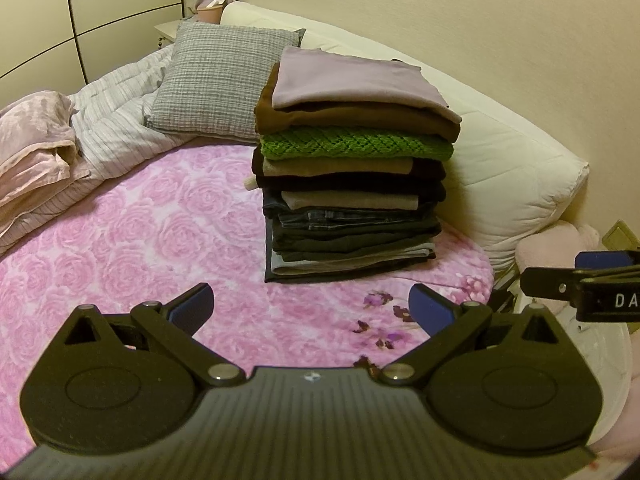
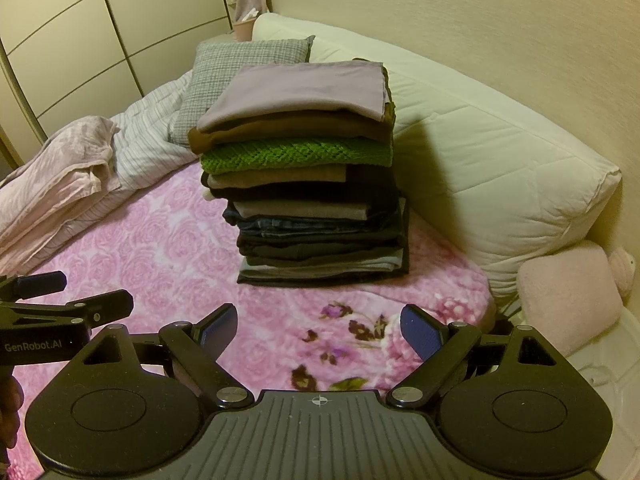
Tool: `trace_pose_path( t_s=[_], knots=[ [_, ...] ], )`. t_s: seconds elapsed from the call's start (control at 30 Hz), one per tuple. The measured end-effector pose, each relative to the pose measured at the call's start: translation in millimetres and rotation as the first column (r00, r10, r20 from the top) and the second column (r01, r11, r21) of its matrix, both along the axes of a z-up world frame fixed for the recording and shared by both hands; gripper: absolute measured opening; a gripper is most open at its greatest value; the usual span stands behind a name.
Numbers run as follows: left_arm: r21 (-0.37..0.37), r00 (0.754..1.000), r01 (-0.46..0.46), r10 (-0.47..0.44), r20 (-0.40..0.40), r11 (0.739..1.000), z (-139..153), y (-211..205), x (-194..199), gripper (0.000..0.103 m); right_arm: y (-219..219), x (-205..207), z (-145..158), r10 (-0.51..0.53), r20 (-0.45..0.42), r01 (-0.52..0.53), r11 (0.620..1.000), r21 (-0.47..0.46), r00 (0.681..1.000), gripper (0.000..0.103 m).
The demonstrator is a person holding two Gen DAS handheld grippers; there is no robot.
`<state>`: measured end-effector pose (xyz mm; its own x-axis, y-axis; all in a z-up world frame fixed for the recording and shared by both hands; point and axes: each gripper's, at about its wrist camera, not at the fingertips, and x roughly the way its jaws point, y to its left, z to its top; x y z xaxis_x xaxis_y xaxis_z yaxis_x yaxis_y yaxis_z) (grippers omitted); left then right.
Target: Fold clothes
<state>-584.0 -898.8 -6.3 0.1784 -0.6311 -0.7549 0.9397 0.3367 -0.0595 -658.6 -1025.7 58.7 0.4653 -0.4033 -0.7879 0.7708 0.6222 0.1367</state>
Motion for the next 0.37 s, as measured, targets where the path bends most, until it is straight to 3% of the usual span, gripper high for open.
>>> trace_pose_path(
  t_s=[0.37],
  knots=[
    [-0.025, 0.999, 0.021, -0.020, 0.028, 0.999, 3.3, -1.8, -10.0, 0.102, -6.0, -3.0, -2.2, 0.003, 0.001, -0.003, 1.000, 0.004, 1.000, 0.086]
  ],
)
